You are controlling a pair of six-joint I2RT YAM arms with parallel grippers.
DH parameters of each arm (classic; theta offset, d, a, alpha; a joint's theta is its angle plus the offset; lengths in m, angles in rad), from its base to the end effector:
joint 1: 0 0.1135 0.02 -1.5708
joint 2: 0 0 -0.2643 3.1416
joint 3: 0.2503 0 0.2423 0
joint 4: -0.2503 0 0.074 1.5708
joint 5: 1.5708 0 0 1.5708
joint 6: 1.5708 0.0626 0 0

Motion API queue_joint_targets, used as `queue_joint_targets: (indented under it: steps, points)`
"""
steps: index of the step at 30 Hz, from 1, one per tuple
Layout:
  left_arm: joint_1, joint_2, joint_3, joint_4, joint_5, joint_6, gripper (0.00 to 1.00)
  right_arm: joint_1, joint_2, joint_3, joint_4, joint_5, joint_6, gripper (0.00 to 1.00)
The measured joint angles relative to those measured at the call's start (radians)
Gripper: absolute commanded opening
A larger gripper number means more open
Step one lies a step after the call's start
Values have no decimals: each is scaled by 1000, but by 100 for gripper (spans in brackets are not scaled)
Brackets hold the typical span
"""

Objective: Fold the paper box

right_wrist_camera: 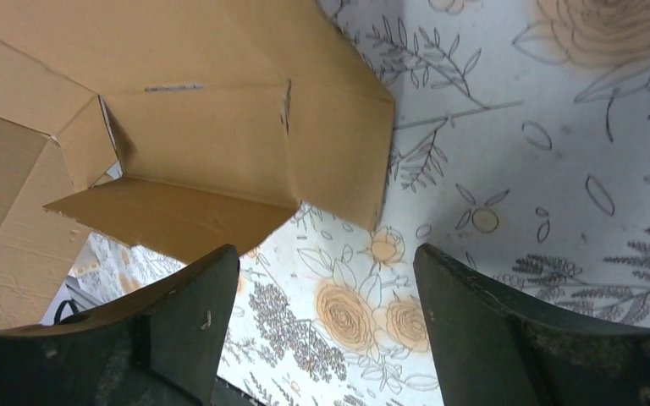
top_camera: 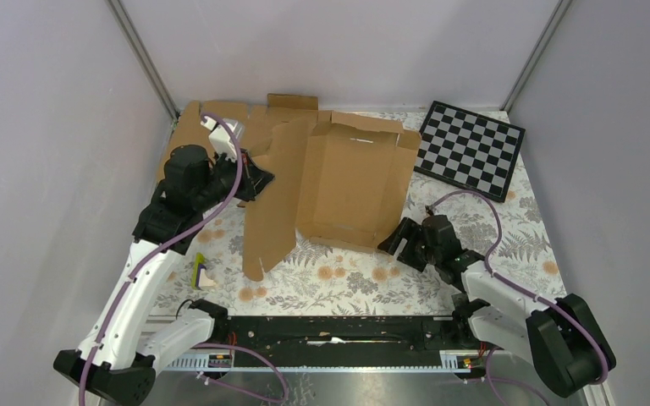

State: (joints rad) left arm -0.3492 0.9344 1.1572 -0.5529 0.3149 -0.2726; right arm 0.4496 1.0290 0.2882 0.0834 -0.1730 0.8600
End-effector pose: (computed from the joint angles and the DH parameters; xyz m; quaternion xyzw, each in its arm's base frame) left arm 0.1859 -0.0883 0.3932 0.1219 0.7995 -0.2971 0.5076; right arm 0.1798 0.0987 0.1429 0.1449 0.8832 0.3291 0.3013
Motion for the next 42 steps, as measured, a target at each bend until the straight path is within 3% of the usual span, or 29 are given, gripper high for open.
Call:
queue_joint_targets:
  steps: [14, 23, 30, 38, 42]
  points:
    - [0, -105, -155, 60, -81, 32, 0, -6, 198, 93, 121, 74, -81, 80]
    - [0, -184, -264, 139, -107, 37, 0, -39, 244, 88, 151, 8, -24, 46]
    - [0, -211, -296, 167, -109, 19, 0, -39, 205, 86, 135, -32, 71, 13]
    - [0, -262, -371, 253, -69, -25, 0, -40, 197, 122, 137, -59, 144, 0]
    - [1, -295, -418, 323, -21, -63, 0, -40, 234, 151, 140, -55, 171, 0]
